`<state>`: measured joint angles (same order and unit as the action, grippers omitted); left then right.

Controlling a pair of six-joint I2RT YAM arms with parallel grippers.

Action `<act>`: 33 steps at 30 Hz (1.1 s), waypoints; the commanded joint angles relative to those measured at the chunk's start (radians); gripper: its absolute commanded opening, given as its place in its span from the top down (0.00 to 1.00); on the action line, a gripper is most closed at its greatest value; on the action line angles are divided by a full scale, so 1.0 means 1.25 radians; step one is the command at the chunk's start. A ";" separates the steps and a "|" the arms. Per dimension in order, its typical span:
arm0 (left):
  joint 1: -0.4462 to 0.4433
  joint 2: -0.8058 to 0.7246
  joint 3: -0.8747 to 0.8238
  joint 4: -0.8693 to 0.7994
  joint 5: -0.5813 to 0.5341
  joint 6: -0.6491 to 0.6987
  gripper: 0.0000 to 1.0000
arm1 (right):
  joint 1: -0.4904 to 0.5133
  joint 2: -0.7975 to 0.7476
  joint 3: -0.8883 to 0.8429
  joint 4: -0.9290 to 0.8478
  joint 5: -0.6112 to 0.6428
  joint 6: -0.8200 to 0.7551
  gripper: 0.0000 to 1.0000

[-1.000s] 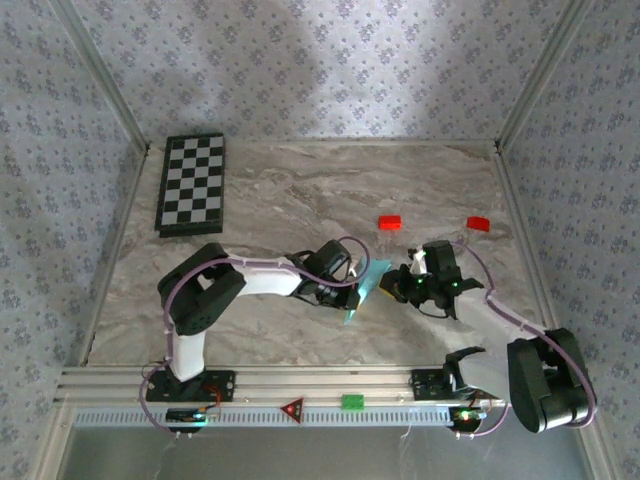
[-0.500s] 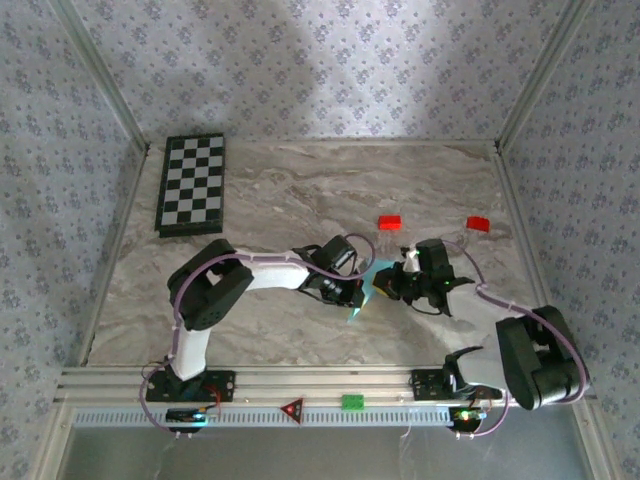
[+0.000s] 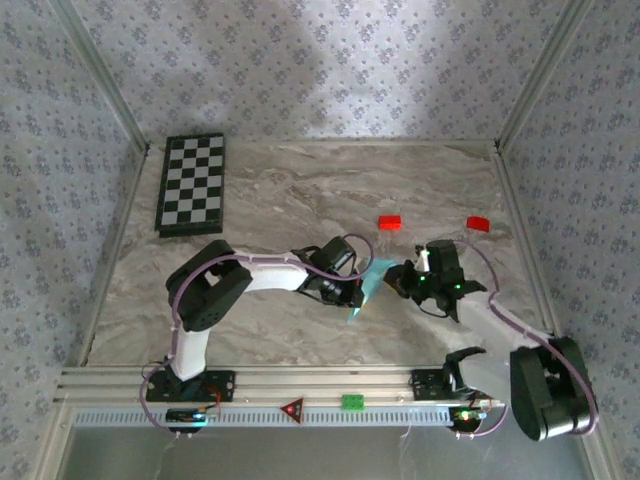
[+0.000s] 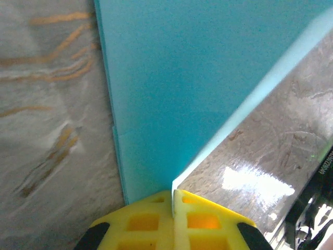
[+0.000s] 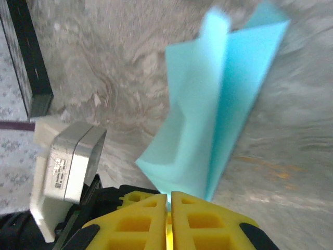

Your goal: Fold a paper plane with a square sheet of paper (pick it up from the middle)

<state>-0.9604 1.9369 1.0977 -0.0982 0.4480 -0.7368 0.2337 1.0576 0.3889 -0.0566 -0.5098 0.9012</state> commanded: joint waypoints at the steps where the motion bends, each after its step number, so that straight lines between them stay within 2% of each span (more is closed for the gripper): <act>1: 0.011 -0.051 -0.046 -0.048 -0.144 -0.044 1.00 | -0.041 -0.060 -0.007 -0.134 0.044 -0.040 0.87; 5: 0.010 -0.099 -0.066 -0.113 -0.242 -0.064 1.00 | -0.067 -0.083 -0.009 -0.130 0.018 -0.052 0.86; 9: 0.003 -0.119 -0.080 -0.105 -0.255 -0.075 1.00 | -0.056 -0.043 -0.010 -0.062 -0.043 -0.042 0.86; 12: 0.001 -0.100 -0.061 -0.111 -0.231 -0.060 1.00 | -0.022 0.002 0.001 0.001 -0.081 -0.041 0.86; 17: 0.003 -0.051 -0.017 -0.124 -0.176 -0.031 1.00 | 0.059 0.085 0.030 0.069 -0.094 -0.040 0.87; 22: 0.004 -0.039 -0.007 -0.120 -0.154 -0.015 1.00 | 0.105 0.148 0.032 0.186 -0.106 -0.005 0.89; 33: 0.023 -0.051 -0.052 -0.010 -0.058 0.009 1.00 | 0.144 0.303 0.040 0.444 -0.135 0.098 0.93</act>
<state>-0.9421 1.8629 1.0431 -0.1345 0.3302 -0.7521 0.4007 1.4017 0.4145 0.3683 -0.6487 0.9707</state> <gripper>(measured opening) 0.051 0.078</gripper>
